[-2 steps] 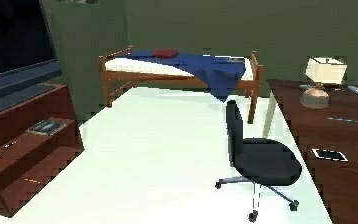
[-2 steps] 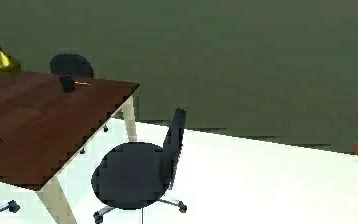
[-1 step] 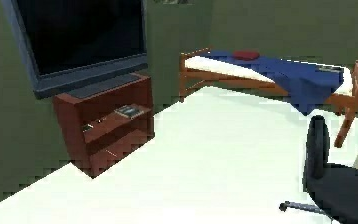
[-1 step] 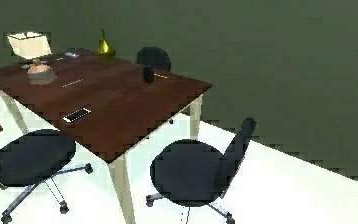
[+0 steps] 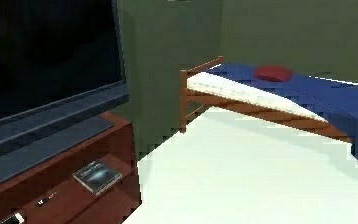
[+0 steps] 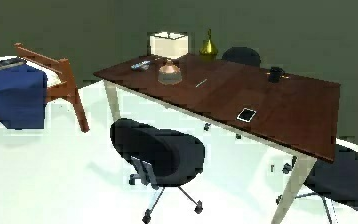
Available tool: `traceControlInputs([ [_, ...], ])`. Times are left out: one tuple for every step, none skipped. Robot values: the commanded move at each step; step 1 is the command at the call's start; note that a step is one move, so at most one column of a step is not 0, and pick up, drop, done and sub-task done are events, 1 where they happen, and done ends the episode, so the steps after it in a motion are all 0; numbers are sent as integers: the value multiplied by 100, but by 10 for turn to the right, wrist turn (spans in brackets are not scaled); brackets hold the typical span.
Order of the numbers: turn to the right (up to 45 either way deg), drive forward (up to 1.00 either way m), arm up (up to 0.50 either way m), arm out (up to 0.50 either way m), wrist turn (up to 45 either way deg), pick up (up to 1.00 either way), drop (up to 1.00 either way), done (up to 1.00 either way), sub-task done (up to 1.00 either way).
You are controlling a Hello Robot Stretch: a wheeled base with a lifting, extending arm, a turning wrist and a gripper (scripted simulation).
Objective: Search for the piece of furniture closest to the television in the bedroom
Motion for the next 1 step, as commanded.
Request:
traceControlInputs([
  [-60,0,0,0,0,0,0,0,0],
])
